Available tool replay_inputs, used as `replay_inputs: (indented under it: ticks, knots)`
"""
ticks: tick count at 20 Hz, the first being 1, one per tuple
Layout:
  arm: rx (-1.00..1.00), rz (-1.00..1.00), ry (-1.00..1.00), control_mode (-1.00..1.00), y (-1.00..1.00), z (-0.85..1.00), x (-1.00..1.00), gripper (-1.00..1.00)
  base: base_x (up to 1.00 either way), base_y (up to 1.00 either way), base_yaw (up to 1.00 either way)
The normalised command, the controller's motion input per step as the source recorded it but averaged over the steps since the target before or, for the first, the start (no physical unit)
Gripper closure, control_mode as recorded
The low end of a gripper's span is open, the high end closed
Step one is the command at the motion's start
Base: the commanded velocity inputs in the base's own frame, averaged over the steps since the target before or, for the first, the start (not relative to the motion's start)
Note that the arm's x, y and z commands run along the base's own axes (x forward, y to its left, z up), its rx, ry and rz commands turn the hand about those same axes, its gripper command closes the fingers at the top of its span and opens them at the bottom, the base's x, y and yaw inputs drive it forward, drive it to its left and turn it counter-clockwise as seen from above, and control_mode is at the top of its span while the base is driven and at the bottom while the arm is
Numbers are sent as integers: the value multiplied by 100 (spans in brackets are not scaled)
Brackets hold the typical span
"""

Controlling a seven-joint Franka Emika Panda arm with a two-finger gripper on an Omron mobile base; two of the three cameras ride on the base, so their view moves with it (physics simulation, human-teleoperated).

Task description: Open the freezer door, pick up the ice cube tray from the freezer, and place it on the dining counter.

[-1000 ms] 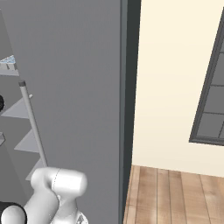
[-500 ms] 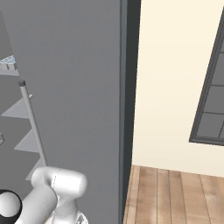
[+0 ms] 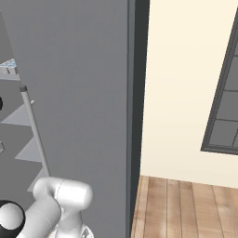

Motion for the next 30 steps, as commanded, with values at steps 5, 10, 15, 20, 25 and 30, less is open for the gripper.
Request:
replay_inputs:
  ticks: [5,10,15,20,25,30]
  knots:
    - [0,-2,0,-100,-54,19,-8,-100,0,0,0]
    - [0,-8,1,-100,-69,25,-22,-100,0,0,0]
    - [0,-12,3,-100,-76,19,-37,-100,0,0,0]
    - [0,-17,6,-100,-65,14,-35,-100,0,0,0]
    - [-1,-22,13,-100,-55,13,-32,-100,0,0,0]
    - [0,-24,19,-100,-63,7,-43,-100,0,0,0]
